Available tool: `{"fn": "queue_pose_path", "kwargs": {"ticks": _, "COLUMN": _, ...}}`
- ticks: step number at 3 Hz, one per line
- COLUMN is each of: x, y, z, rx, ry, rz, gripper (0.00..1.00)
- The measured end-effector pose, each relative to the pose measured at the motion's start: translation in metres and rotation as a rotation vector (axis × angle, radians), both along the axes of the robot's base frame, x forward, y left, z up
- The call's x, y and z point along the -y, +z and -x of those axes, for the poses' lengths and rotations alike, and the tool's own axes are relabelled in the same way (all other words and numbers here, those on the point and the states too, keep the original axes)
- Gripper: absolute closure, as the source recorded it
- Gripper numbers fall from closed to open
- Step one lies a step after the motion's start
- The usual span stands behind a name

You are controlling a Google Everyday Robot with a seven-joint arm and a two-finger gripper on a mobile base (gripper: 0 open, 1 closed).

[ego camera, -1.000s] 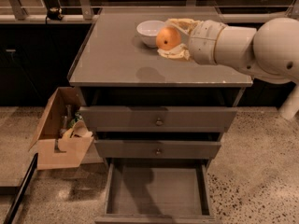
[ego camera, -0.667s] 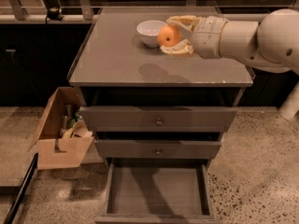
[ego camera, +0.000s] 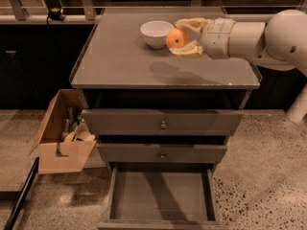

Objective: Pick orange from bottom drawer and place on counter

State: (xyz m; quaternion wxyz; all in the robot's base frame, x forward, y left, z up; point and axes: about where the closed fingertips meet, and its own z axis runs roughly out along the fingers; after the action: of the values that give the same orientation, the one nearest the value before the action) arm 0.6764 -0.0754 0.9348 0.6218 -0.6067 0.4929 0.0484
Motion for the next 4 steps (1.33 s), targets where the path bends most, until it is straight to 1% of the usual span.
{"fn": "queue_pose_path", "kwargs": {"ticks": 2, "x": 0.027, "y": -0.027, "z": -0.023, "rx": -0.056, "ry": -0.063, "rz": -0.005, "gripper": 1.0}}
{"fn": "queue_pose_path", "kwargs": {"ticks": 3, "x": 0.03, "y": -0.035, "z": -0.037, "rx": -0.068, "ry": -0.08, "rz": 0.006, "gripper": 1.0}}
{"fn": "queue_pose_path", "kwargs": {"ticks": 4, "x": 0.026, "y": -0.047, "z": -0.06, "rx": -0.08, "ry": -0.095, "rz": 0.036, "gripper": 0.97}}
